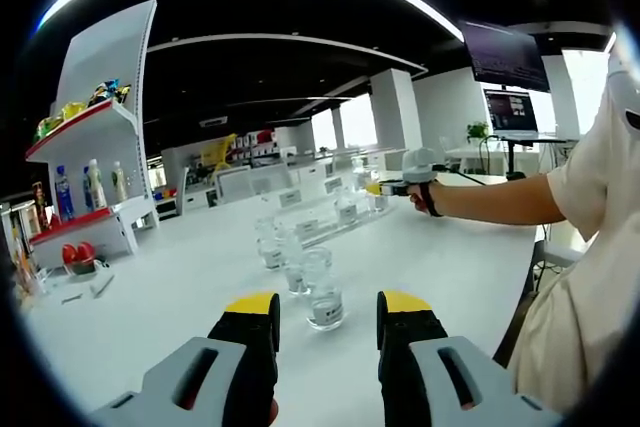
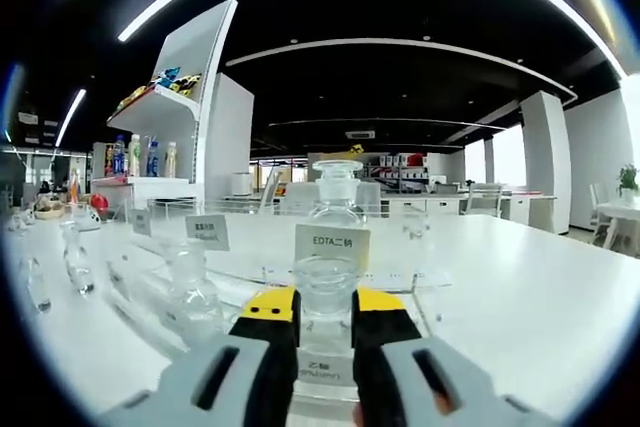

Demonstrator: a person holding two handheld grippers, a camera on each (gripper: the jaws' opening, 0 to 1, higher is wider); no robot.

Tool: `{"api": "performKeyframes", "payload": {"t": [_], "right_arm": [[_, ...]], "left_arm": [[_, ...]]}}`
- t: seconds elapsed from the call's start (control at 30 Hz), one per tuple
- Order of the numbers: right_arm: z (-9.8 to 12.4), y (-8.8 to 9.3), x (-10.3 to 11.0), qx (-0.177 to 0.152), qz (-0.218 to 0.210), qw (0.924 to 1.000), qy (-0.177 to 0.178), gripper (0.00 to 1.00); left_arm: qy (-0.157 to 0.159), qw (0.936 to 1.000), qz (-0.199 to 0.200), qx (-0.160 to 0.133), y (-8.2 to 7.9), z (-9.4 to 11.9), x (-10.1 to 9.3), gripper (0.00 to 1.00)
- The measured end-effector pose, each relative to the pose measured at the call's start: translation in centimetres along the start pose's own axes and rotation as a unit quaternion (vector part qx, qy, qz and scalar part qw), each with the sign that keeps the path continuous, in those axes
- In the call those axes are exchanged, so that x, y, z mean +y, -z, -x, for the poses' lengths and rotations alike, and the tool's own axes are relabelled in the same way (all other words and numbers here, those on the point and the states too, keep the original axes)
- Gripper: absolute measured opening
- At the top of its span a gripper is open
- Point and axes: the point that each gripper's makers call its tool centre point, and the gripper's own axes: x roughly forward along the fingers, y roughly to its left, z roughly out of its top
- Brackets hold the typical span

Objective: Identify the label on the chemical reagent bottle, grasp the chemical reagent bottle, and place it in the designated position on the reagent rack

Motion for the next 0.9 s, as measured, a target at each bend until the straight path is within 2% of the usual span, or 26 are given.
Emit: {"api": "performKeyframes", "payload": {"t": [0.47,0.73,0.9], "right_arm": [[0.2,0.2,1.0,0.007,0.005,0.9996,-0.028,0.32],[1.0,0.1,0.3,0.008,0.023,0.9995,-0.02,0.33],[1.8,-1.0,-0.3,-0.004,0.031,0.9993,-0.019,0.33]], "left_arm": [[0.008,0.9999,-0.006,0.004,-0.1,-0.4,-0.6,0.4],[0.011,0.9998,-0.016,0.003,-0.7,-0.5,-1.1,0.4],[0.014,0.9997,-0.02,0.003,-0.8,-0.7,-1.4,0.4]]}}
